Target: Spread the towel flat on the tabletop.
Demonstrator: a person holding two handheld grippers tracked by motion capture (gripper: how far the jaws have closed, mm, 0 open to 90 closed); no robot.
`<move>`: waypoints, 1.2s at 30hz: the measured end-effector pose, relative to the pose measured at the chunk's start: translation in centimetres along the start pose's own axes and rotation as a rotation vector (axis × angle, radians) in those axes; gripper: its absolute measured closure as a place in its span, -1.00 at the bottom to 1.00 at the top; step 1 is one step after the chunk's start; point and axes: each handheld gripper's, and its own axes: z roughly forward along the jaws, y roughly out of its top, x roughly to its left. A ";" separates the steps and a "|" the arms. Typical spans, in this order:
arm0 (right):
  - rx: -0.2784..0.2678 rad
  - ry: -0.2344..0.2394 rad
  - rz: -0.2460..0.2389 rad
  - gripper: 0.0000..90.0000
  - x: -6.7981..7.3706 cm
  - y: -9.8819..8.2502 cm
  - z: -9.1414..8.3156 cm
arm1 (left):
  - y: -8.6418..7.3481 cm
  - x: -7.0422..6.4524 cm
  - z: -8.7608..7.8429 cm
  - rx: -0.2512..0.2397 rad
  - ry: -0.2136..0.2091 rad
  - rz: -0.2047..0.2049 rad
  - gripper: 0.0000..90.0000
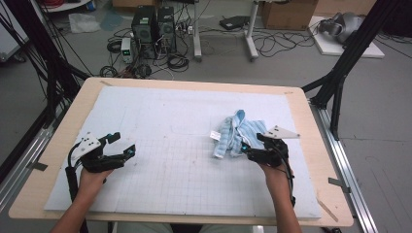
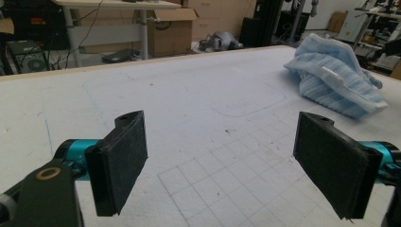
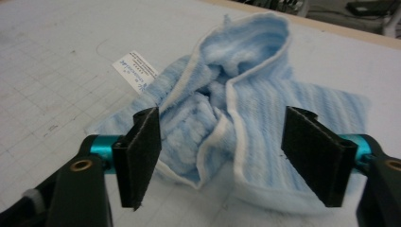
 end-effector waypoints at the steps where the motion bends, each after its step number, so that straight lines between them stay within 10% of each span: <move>1: 0.014 -0.001 -0.014 -0.22 0.1 0.4 0.6 | 0.0 0.0 0.0 0.001 -0.003 0.003 -0.59; 21: 0.288 -0.063 0.006 0.26 -0.2 3.4 9.2 | -0.2 0.4 -0.2 0.004 0.006 -0.018 -0.58; 26: 0.274 -0.023 0.030 0.74 -0.2 3.5 8.7 | -0.2 0.4 -0.1 0.006 0.007 -0.017 -0.58; 36: 0.103 0.200 0.081 0.77 2.5 4.9 7.7 | -0.1 0.8 -0.3 -0.003 0.029 -0.031 -0.57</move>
